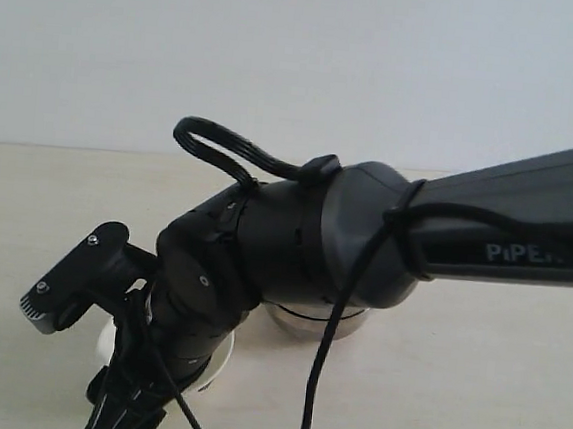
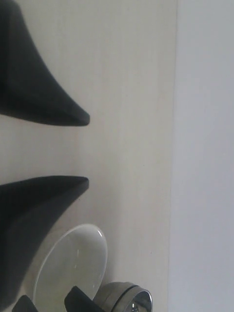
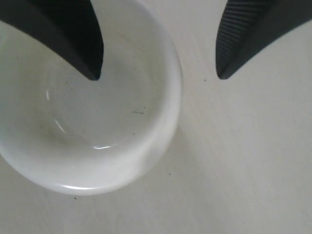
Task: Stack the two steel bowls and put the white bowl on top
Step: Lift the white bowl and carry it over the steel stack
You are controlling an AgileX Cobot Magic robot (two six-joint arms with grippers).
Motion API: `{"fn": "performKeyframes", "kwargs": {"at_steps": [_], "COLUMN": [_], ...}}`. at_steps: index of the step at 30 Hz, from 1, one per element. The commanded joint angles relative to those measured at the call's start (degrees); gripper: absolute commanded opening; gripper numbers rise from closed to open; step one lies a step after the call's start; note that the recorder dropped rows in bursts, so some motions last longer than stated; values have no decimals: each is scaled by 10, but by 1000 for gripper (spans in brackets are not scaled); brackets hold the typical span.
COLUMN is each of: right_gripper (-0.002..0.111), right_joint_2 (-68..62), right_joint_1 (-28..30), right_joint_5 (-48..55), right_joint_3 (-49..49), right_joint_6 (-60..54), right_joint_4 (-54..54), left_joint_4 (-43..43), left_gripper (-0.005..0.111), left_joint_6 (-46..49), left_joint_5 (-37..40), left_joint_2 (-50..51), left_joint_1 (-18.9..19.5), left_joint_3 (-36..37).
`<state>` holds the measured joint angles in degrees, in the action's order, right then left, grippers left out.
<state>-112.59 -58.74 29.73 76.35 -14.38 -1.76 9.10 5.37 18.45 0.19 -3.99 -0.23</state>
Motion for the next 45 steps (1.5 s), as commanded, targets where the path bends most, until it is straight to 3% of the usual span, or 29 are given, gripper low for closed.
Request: {"fn": "performKeyframes", "kwargs": {"at_steps": [1,14,17,21,37,45], "right_gripper": [59,58,41,-1,0,0], "right_joint_2": [-15,-46,-46,-46,28,115], "right_joint_1": [-1,-1,-1,-1,-52,-51], "right_joint_5": [-9,-38,-31,-27,-6,23], "right_joint_3": [3,3,3,3,3,3], "right_joint_6": [1,-23,-36,-46,-96,5], "right_joint_4": [7,13,13,13,41,153], "left_joint_4": [1,1,1,1,1,1], "left_gripper": [32,32,32,32,32,32], "left_joint_6": [2,2,2,2,2,2], "left_joint_5": [-4,-4,-4,-4,-4,-4], "left_joint_2": [-2,-2,-2,-2,-2,-2], "left_joint_1": [2,2,2,2,2,2], "left_joint_3": [2,2,2,2,2,2]}}
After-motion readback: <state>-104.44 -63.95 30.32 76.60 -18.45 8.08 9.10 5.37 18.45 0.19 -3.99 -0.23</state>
